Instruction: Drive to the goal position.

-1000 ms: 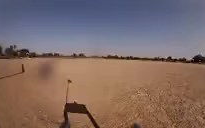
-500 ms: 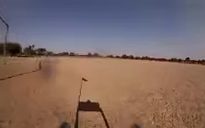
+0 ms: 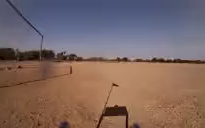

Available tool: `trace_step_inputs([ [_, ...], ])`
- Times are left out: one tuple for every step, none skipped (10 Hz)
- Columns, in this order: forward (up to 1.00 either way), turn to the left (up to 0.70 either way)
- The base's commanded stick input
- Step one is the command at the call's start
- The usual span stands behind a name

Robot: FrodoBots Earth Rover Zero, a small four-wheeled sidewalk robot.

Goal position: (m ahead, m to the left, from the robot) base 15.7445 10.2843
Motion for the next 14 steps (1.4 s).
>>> trace_step_inputs([
  [0.0, 0.45],
  [0.0, 0.45],
  [0.0, 0.45],
  [0.0, 0.45],
  [0.0, 0.45],
  [0.0, 0.45],
  [0.0, 0.45],
  [0.0, 0.45],
  [0.0, 0.45],
  [0.0, 0.45],
  [0.0, 0.45],
  [0.0, 0.45],
  [0.0, 0.45],
  [0.0, 0.36],
])
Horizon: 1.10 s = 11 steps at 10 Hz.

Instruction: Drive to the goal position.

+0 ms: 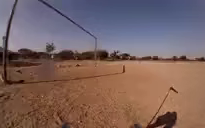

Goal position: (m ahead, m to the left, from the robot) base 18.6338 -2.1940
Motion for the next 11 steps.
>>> trace_step_inputs([
  [0.0, 0.17],
  [0.0, 0.0],
  [0.0, 0.0],
  [0.0, 0.0],
  [0.27, 0.0],
  [0.57, 0.0],
  [0.7, 0.0],
  [0.7, 0.0],
  [0.7, 0.0],
  [0.7, 0.0],
  [0.7, 0.0],
])
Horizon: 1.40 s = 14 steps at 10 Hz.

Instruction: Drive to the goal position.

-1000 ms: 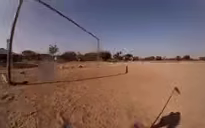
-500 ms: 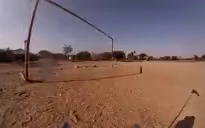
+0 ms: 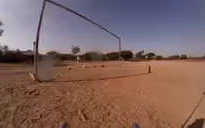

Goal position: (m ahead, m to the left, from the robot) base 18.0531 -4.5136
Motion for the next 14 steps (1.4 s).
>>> trace_step_inputs([
  [0.7, 0.0],
  [0.7, 0.0],
  [0.47, -0.14],
  [0.17, -0.34],
  [0.0, -0.45],
  [0.0, -0.45],
  [0.05, -0.44],
  [0.38, -0.35],
  [0.7, -0.27],
  [0.7, -0.27],
  [0.7, -0.27],
  [0.0, -0.45],
  [0.0, -0.45],
  [0.0, -0.45],
])
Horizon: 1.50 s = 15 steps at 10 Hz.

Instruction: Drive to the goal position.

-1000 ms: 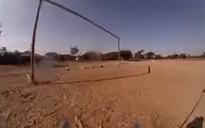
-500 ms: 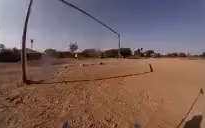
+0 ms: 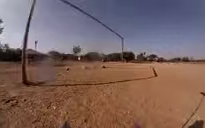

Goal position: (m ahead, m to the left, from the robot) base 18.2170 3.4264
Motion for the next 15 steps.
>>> trace_step_inputs([
  [0.0, -0.45],
  [0.0, -0.45],
  [0.0, -0.45],
  [0.0, -0.45],
  [0.0, -0.45],
  [0.0, -0.45],
  [0.0, -0.45],
  [0.0, -0.45],
  [0.0, -0.45],
  [0.0, -0.45],
  [0.04, -0.44],
  [0.35, -0.36],
  [0.65, -0.28],
  [0.7, -0.27],
  [0.7, -0.27],
])
